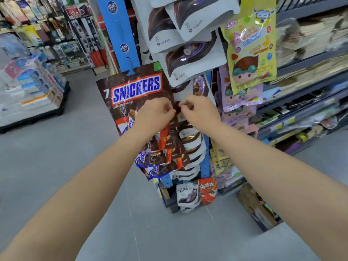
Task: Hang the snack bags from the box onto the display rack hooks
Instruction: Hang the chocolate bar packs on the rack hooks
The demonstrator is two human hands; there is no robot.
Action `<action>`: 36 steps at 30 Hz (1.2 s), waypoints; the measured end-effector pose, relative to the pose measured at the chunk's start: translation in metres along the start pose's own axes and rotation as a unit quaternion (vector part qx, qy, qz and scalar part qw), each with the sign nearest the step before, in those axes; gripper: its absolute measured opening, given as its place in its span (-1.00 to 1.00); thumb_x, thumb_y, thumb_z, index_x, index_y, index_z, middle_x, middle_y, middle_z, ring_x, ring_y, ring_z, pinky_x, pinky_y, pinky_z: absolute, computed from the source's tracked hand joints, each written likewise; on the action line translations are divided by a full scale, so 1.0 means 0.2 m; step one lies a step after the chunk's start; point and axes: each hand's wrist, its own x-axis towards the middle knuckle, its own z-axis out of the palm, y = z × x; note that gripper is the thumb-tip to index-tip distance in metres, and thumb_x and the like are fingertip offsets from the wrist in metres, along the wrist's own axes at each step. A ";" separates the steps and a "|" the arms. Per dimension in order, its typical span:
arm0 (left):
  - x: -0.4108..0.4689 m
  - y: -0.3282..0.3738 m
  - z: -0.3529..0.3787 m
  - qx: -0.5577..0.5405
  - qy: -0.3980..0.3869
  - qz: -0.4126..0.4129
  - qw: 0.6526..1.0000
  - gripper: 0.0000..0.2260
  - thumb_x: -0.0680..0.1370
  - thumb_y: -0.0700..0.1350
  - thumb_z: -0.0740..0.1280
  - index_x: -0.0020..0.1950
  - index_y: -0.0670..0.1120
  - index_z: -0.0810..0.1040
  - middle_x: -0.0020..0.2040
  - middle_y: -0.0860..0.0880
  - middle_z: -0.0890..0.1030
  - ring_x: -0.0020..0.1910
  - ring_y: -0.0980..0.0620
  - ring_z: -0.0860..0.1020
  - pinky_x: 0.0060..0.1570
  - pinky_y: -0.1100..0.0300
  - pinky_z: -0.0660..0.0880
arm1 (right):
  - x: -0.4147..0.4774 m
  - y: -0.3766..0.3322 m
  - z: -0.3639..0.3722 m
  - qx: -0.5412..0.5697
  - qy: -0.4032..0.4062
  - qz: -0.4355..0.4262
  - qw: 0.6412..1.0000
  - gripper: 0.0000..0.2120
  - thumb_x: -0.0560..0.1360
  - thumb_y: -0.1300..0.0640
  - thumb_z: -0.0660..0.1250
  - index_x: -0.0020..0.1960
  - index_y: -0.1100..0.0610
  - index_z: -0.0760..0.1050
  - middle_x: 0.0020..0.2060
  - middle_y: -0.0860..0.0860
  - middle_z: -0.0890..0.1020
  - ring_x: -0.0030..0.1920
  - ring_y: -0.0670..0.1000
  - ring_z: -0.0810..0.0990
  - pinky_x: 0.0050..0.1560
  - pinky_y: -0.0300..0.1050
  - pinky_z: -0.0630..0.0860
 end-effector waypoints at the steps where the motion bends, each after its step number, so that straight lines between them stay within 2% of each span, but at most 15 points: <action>1: 0.01 0.08 0.06 -0.002 -0.029 0.013 0.999 -0.92 0.51 -0.08 0.30 -0.17 -0.02 0.53 -0.24 0.05 0.51 -0.15 0.01 0.53 -0.19 0.15 0.44 | -0.03 0.08 -0.04 0.005 0.000 0.025 1.000 -0.80 0.52 0.13 0.21 0.00 0.06 0.61 -0.20 -0.06 0.60 -0.08 0.02 0.58 -0.06 -0.04 0.54; 6: 0.06 0.43 0.45 -0.018 -0.132 0.063 0.989 -0.88 0.53 -0.11 0.27 -0.14 -0.11 0.56 -0.26 -0.01 0.51 -0.18 -0.04 0.53 -0.16 0.08 0.51 | -0.19 0.54 -0.25 -0.002 -0.025 0.137 0.990 -0.83 0.51 0.16 0.22 -0.07 0.11 0.60 -0.21 0.01 0.59 -0.10 0.11 0.60 -0.09 0.02 0.57; 10: 0.16 0.78 0.87 -0.020 -0.230 0.074 0.970 -0.88 0.53 -0.12 0.27 -0.16 -0.11 0.52 -0.21 -0.04 0.56 -0.20 -0.06 0.55 -0.22 0.10 0.49 | -0.35 1.02 -0.55 -0.028 -0.048 0.229 0.972 -0.72 0.54 0.17 0.21 -0.32 0.07 0.53 -0.36 0.09 0.61 -0.28 0.19 0.59 -0.15 0.13 0.60; 11: 0.18 0.86 0.98 -0.020 -0.255 0.075 0.964 -0.89 0.54 -0.12 0.27 -0.18 -0.10 0.50 -0.19 -0.04 0.55 -0.23 -0.05 0.53 -0.25 0.14 0.45 | -0.39 1.16 -0.63 -0.024 -0.047 0.260 0.964 -0.72 0.54 0.18 0.21 -0.32 0.11 0.54 -0.29 0.15 0.64 -0.27 0.23 0.60 -0.14 0.14 0.60; 13: 0.22 1.02 1.21 -0.019 -0.294 0.079 0.953 -0.85 0.54 -0.12 0.26 -0.22 -0.12 0.48 -0.23 -0.11 0.53 -0.28 -0.06 0.52 -0.28 0.17 0.35 | -0.47 1.43 -0.77 -0.004 -0.034 0.321 0.947 -0.75 0.54 0.21 0.20 -0.17 0.33 0.57 -0.14 0.28 0.65 -0.26 0.24 0.62 -0.09 0.18 0.60; 15: 0.26 1.16 1.42 -0.011 -0.319 0.076 0.944 -0.80 0.54 -0.11 0.26 -0.23 -0.18 0.49 -0.23 -0.17 0.55 -0.21 -0.11 0.54 -0.28 0.15 0.34 | -0.55 1.69 -0.89 0.012 -0.032 0.367 0.929 -0.74 0.54 0.22 0.21 -0.15 0.43 0.50 -0.24 0.35 0.59 -0.34 0.14 0.54 -0.07 0.15 0.61; 18: 0.34 1.31 1.74 -0.009 -0.356 0.066 0.932 -0.79 0.56 -0.12 0.24 -0.25 -0.17 0.45 -0.21 -0.19 0.55 -0.20 -0.14 0.53 -0.25 0.12 0.40 | -0.61 2.02 -1.01 0.025 -0.027 0.403 0.914 -0.78 0.54 0.22 0.23 -0.25 0.29 0.49 -0.30 0.23 0.55 -0.28 0.16 0.58 -0.06 0.11 0.56; 20: 0.39 1.39 1.94 -0.014 -0.379 0.059 0.923 -0.82 0.55 -0.14 0.21 -0.20 -0.20 0.46 -0.17 -0.22 0.57 -0.14 -0.19 0.57 -0.19 0.06 0.47 | -0.62 2.21 -1.07 0.014 -0.031 0.428 0.903 -0.78 0.53 0.24 0.23 -0.19 0.36 0.53 -0.25 0.30 0.56 -0.20 0.19 0.56 -0.14 -0.02 0.53; 22: 0.45 1.46 2.13 -0.006 -0.395 0.060 0.917 -0.85 0.54 -0.15 0.21 -0.20 -0.16 0.43 -0.09 -0.23 0.59 -0.06 -0.20 0.57 -0.11 0.03 0.49 | -0.61 2.38 -1.10 0.009 -0.025 0.457 0.889 -0.79 0.49 0.28 0.21 -0.21 0.40 0.51 -0.31 0.34 0.47 -0.27 0.08 0.43 -0.32 -0.15 0.36; 23: 0.49 1.49 2.24 0.002 -0.406 0.062 0.912 -0.86 0.55 -0.15 0.21 -0.18 -0.16 0.43 -0.06 -0.22 0.59 -0.04 -0.19 0.55 -0.12 0.05 0.47 | -0.59 2.47 -1.10 0.014 -0.018 0.469 0.883 -0.80 0.47 0.29 0.20 -0.24 0.39 0.50 -0.35 0.29 0.44 -0.28 0.06 0.39 -0.31 -0.15 0.33; 25: 0.58 1.54 2.46 0.017 -0.432 0.071 0.899 -0.86 0.56 -0.15 0.21 -0.08 -0.21 0.48 -0.03 -0.21 0.57 0.00 -0.19 0.55 -0.16 0.10 0.41 | -0.56 2.67 -1.08 0.035 -0.002 0.490 0.871 -0.80 0.46 0.29 0.18 -0.20 0.37 0.53 -0.36 0.17 0.48 -0.27 0.05 0.41 -0.23 -0.09 0.41; 27: 0.67 1.56 2.71 0.025 -0.445 0.078 0.892 -0.85 0.54 -0.16 0.24 0.00 -0.22 0.53 0.05 -0.23 0.57 0.10 -0.20 0.55 -0.07 0.09 0.45 | -0.54 2.87 -1.04 0.048 0.006 0.517 0.855 -0.79 0.47 0.26 0.18 -0.19 0.29 0.57 -0.33 0.11 0.53 -0.26 0.06 0.46 -0.16 -0.04 0.48; 29: 0.74 1.58 2.95 0.043 -0.463 0.074 0.882 -0.81 0.54 -0.14 0.27 0.08 -0.21 0.53 0.15 -0.23 0.55 0.16 -0.18 0.52 0.03 0.07 0.46 | -0.54 3.08 -1.00 0.056 0.009 0.541 0.839 -0.79 0.47 0.24 0.19 -0.19 0.28 0.58 -0.34 0.08 0.52 -0.26 0.04 0.46 -0.17 -0.06 0.47; 33: 0.79 1.57 3.44 0.067 -0.506 0.065 0.857 -0.77 0.55 -0.15 0.25 0.17 -0.21 0.48 0.17 -0.24 0.53 0.17 -0.18 0.50 0.00 0.11 0.43 | -0.56 3.51 -0.86 0.072 0.017 0.581 0.811 -0.80 0.47 0.23 0.20 -0.24 0.15 0.57 -0.30 0.02 0.55 -0.23 0.03 0.48 -0.15 -0.12 0.45; 36: 0.79 1.51 3.80 0.060 -0.541 0.057 0.837 -0.79 0.55 -0.18 0.24 0.14 -0.23 0.48 0.17 -0.25 0.54 0.15 -0.20 0.51 0.06 0.06 0.44 | -0.61 3.84 -0.70 0.103 0.020 0.608 0.787 -0.78 0.47 0.25 0.19 -0.10 0.36 0.56 -0.30 0.11 0.53 -0.27 0.06 0.45 -0.21 -0.08 0.44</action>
